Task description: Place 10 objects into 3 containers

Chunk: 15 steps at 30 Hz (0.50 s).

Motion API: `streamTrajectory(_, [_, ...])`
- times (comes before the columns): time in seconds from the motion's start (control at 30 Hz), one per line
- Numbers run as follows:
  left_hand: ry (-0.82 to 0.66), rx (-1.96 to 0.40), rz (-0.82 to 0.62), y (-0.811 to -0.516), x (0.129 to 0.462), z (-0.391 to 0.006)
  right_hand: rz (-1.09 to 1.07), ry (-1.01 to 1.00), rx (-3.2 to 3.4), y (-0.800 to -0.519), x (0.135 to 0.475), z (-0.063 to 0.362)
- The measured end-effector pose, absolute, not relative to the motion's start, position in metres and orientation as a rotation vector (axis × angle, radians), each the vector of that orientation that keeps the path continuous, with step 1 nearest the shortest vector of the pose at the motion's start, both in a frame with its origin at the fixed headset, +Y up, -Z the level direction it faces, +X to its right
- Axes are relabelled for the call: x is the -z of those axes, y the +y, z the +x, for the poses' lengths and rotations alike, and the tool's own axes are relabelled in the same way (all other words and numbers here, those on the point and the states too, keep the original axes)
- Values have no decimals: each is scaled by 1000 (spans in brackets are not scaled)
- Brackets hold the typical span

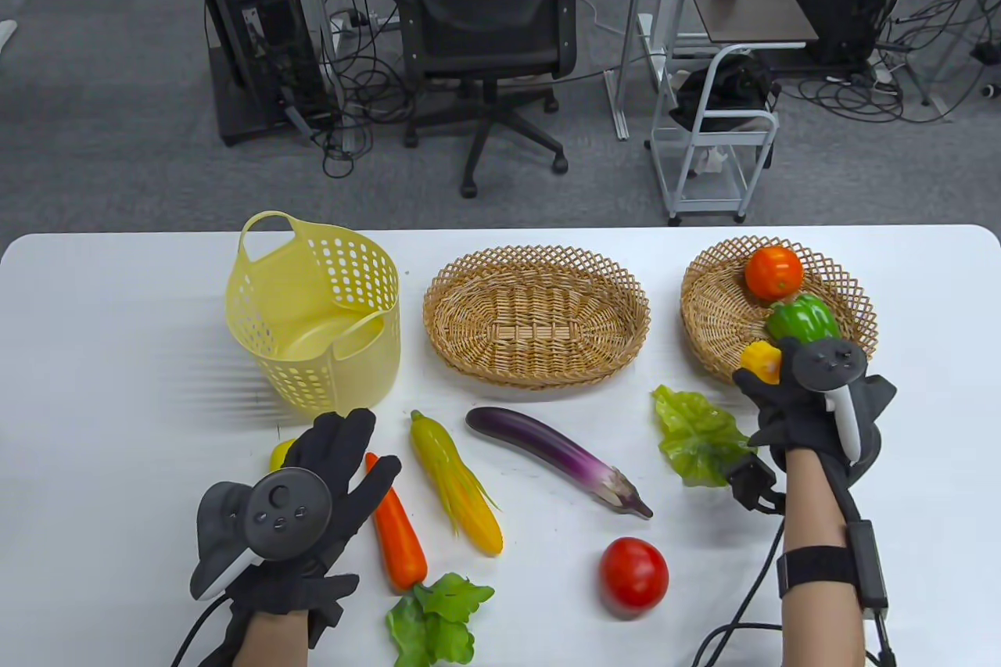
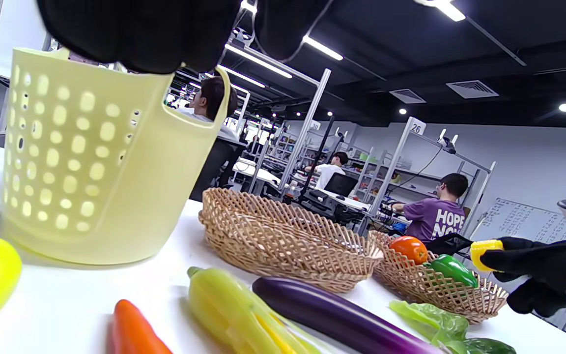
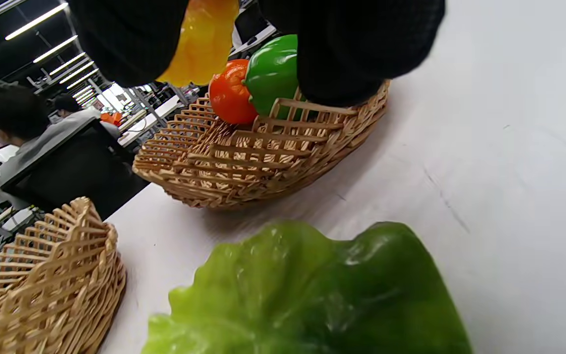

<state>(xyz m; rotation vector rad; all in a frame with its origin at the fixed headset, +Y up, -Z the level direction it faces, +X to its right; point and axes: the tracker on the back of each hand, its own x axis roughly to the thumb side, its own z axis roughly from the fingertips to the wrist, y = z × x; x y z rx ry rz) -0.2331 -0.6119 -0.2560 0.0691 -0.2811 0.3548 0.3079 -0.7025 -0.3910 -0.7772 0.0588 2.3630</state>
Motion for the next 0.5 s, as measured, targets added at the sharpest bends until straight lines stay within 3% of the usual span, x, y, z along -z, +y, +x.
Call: streamTrajectory(0.5, [-255, -349, 51, -617, 264, -237, -886, 180, -2249, -741, 416, 319])
